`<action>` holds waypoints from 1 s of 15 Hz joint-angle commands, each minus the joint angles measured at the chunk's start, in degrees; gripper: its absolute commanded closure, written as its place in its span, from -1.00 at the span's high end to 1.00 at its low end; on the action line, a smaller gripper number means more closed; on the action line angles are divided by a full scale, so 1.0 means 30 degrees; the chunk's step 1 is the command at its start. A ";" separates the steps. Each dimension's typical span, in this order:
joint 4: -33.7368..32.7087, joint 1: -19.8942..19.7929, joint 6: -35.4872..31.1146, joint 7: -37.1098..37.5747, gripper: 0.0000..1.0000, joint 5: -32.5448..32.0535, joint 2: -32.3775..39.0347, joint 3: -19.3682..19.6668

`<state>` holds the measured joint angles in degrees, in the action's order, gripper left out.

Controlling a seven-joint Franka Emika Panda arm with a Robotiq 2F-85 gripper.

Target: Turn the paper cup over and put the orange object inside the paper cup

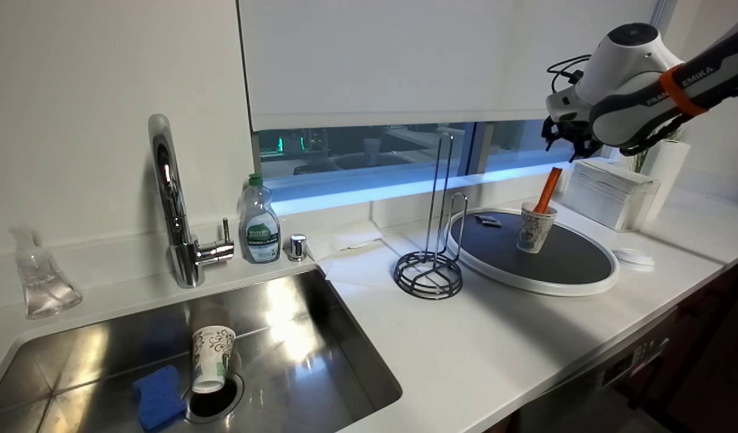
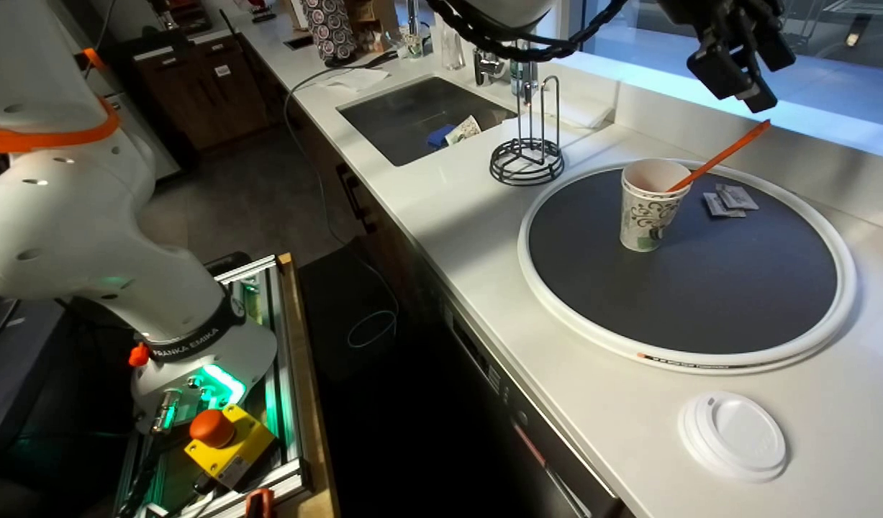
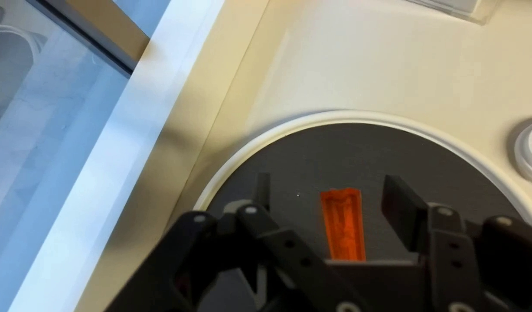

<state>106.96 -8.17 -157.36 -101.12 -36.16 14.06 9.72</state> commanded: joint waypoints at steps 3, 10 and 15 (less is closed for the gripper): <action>0.0616 -0.0136 0.0952 0.0543 1.00 0.1209 -0.0860 -0.0564; -0.0543 0.0255 0.7783 0.3336 1.00 0.4368 -0.1812 -0.0877; -0.1515 0.0360 1.1981 0.6709 1.00 0.5665 -0.2040 -0.1174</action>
<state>103.40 -7.72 -126.96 -86.89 -21.83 8.25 6.54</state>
